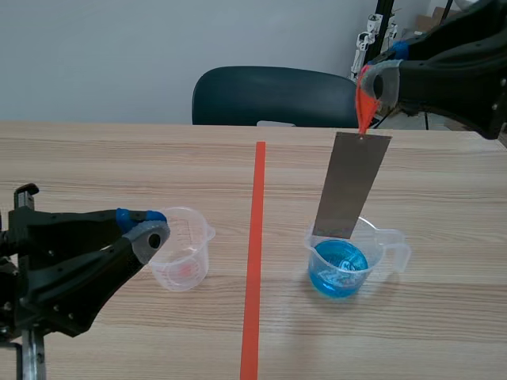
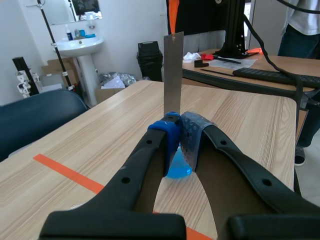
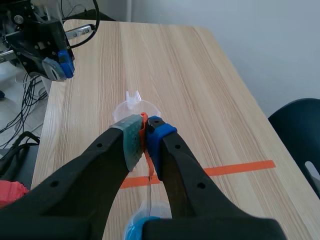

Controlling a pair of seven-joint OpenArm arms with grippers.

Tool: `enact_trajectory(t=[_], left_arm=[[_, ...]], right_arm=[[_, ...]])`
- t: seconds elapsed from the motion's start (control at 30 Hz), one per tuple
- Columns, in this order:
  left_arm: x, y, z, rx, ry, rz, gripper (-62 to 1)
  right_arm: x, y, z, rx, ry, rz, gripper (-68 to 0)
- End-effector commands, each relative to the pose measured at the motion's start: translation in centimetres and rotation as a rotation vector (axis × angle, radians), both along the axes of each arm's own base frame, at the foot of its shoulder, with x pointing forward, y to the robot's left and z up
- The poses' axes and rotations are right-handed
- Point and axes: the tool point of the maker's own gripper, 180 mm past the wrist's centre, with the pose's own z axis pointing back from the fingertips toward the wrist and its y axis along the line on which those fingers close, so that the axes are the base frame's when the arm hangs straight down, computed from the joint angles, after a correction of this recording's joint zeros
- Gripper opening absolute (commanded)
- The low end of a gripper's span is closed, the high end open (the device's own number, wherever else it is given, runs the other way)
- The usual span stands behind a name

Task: Do the redox reaction experiment. raise the plate out of the solution

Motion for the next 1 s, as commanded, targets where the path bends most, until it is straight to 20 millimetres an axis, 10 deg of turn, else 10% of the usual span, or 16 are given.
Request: enact_trajectory(t=[0.0,0.97], left_arm=[[0.4,-0.1,1.0,-0.040,-0.025,0.011,-58.6],[3.0,-2.9,2.3,-0.050,-0.083,0.013,-58.6]], right_arm=[[0.0,-0.2,1.6,0.017,-0.027,0.007,-67.8],[0.5,-3.2,7.6,0.072,-0.107,-0.057,-67.8]])
